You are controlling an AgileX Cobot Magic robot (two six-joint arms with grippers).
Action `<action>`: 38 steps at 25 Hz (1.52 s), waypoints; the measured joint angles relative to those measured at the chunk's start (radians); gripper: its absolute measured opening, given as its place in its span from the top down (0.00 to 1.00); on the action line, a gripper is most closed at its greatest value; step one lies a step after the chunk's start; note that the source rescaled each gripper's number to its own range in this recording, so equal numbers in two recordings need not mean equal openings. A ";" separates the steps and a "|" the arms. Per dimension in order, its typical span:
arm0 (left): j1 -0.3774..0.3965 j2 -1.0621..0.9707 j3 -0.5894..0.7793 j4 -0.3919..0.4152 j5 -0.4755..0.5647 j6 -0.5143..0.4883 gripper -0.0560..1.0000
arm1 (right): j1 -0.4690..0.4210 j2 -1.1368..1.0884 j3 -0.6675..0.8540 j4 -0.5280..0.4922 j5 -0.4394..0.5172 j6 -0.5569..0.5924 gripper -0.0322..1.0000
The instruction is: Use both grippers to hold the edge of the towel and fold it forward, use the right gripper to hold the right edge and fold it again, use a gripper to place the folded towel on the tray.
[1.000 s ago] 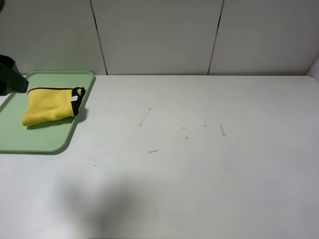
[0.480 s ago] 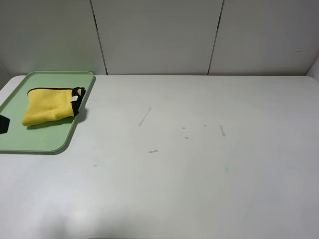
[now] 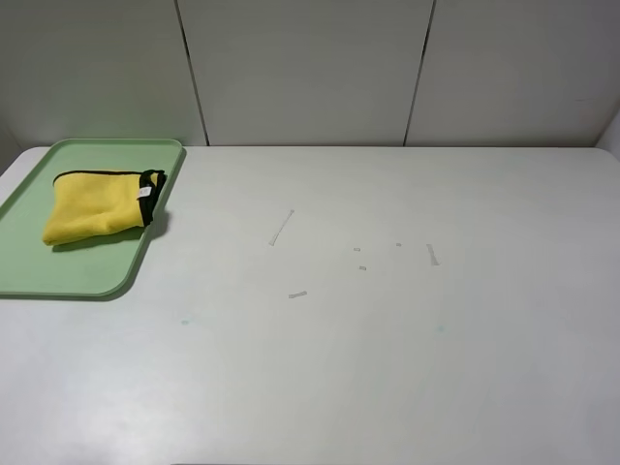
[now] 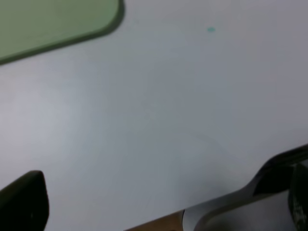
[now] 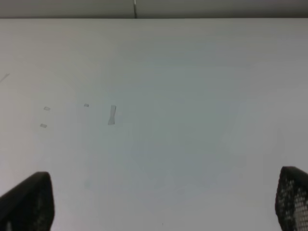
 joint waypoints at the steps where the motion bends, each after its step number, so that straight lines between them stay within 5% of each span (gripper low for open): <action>1: 0.000 -0.014 0.014 -0.002 0.000 0.005 0.00 | 0.000 0.000 0.000 0.000 0.000 0.000 0.00; 17: 0.011 -0.106 0.092 -0.050 -0.024 0.074 0.00 | 0.000 0.000 0.000 0.000 0.000 0.000 0.00; 30: 0.358 -0.384 0.095 -0.179 -0.024 0.268 0.00 | 0.000 0.000 0.000 0.000 0.000 0.000 0.00; 38: 0.397 -0.535 0.096 -0.189 -0.020 0.292 0.00 | 0.000 0.000 0.000 0.000 0.000 0.000 0.00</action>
